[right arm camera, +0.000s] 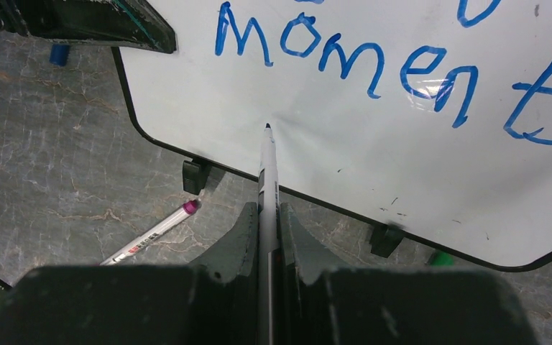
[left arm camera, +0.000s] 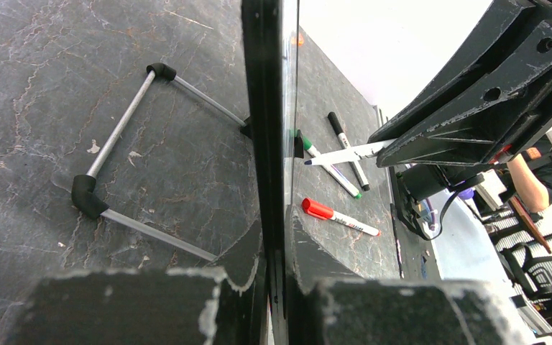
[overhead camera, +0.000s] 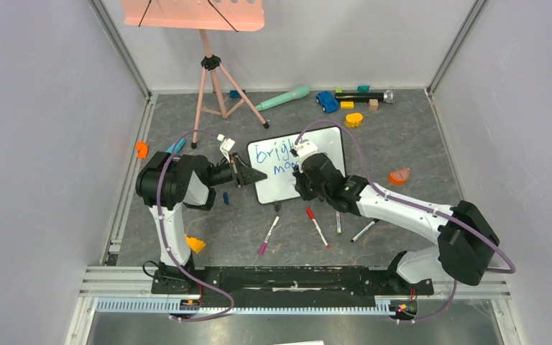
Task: Write a sentence on the whiteboard
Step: Pick up the sentence from the whiteboard.
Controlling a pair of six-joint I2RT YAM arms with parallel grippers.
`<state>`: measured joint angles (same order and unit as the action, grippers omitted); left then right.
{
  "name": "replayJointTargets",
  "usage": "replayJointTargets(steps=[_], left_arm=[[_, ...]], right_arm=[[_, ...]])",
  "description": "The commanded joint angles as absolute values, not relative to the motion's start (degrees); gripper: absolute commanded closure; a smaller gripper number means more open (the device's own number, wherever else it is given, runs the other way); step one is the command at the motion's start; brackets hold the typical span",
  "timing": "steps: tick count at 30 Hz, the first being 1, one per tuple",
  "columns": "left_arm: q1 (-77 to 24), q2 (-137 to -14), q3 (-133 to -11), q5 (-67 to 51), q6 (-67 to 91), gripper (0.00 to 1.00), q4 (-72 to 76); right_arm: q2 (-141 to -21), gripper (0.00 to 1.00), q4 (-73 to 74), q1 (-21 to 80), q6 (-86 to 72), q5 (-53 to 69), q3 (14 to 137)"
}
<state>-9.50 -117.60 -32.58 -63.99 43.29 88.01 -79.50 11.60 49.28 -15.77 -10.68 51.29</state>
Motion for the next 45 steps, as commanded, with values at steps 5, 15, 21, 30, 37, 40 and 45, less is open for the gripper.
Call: replayJointTargets(steps=[5, 15, 21, 30, 37, 40, 45], left_arm=[[-9.8, -121.7, -31.5, -58.5, 34.2, 0.98, 89.2], [-9.8, -121.8, -31.6, -58.5, 34.3, 0.98, 89.2], [-9.8, -121.8, -31.5, -58.5, 34.2, 0.98, 89.2], [-9.8, -121.8, -31.5, -58.4, 34.2, 0.98, 89.2], [-9.7, -121.8, -31.6, -58.4, 34.1, 0.98, 89.2], [-9.8, -121.8, -31.6, -58.5, 34.1, 0.98, 89.2], [-9.8, -121.8, -31.5, -58.5, 34.1, 0.98, 89.3]], right_arm=[[-81.2, 1.00, 9.3, 49.5, -16.0, -13.9, 54.9], [-84.4, 1.00, 9.3, 49.5, -13.8, -14.5, 57.8], [-85.4, 1.00, 8.4, 49.5, -12.7, -10.4, 57.4], [-83.9, 1.00, 9.0, 49.5, -12.7, -8.5, 53.8], [-83.5, 1.00, 10.8, 49.5, -12.6, -14.3, 55.2], [-84.6, 1.00, 11.2, 49.5, -12.1, -14.8, 57.0], [-85.4, 1.00, 12.1, 49.4, -11.5, -16.7, 58.8]])
